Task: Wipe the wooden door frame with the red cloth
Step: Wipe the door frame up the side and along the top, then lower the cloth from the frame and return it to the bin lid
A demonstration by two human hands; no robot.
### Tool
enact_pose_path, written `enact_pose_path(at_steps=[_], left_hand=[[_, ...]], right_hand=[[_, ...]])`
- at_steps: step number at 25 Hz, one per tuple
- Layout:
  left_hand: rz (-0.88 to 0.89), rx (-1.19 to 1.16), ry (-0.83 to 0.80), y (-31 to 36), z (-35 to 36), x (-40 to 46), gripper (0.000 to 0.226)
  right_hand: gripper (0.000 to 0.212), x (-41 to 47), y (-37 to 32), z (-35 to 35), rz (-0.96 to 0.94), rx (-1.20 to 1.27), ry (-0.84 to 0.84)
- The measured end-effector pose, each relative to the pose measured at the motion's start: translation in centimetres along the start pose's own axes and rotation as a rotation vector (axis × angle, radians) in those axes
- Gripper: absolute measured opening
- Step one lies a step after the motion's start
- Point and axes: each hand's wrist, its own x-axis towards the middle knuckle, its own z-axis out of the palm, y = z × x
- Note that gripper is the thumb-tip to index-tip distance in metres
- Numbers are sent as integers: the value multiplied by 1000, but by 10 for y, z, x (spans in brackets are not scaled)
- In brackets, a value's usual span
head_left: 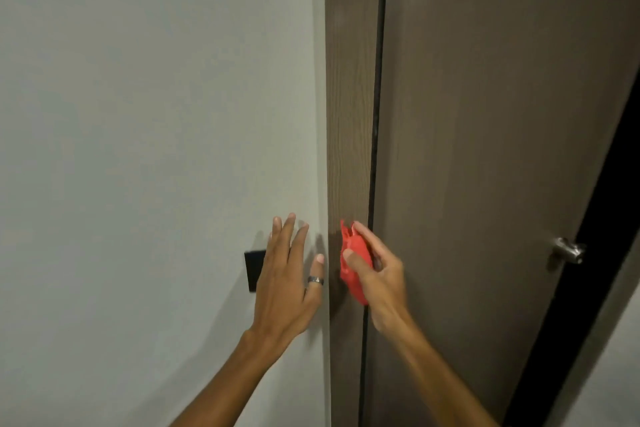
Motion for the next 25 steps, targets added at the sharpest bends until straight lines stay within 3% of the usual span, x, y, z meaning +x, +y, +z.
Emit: enact_pose_path(at_steps=[2,3,5,7,9,13,15,19,25], left_hand=[[-144,-93,-61,5,9,-44,71],[-250,-164,-100,7,13,-63,74],[-555,-424,-199,5,16,-100,79],[-947,-763,-269,-3,18,-126,57],[-1249,-971,-303,-26,20,-153,37],[-1526,-1068,-301,-86,9,-227,30],[-1607,-1070,-293,-117,1,-266,31],[-1663,-849,-312,-180,-10,-345,42],[-1711,-561,-351,-287,10,-447,39]], right_hand=[[38,-35,25,-3,410,607,-43],[38,-50,39,-2,515,805,-24],[44,-80,62,10,644,968,84],[46,-108,82,29,735,968,144],[46,-138,109,49,813,877,149],[43,-195,164,70,947,468,1],[39,-218,196,74,960,111,-140],[35,-267,265,102,1126,-112,-413],[32,-330,397,173,1178,-500,-482]])
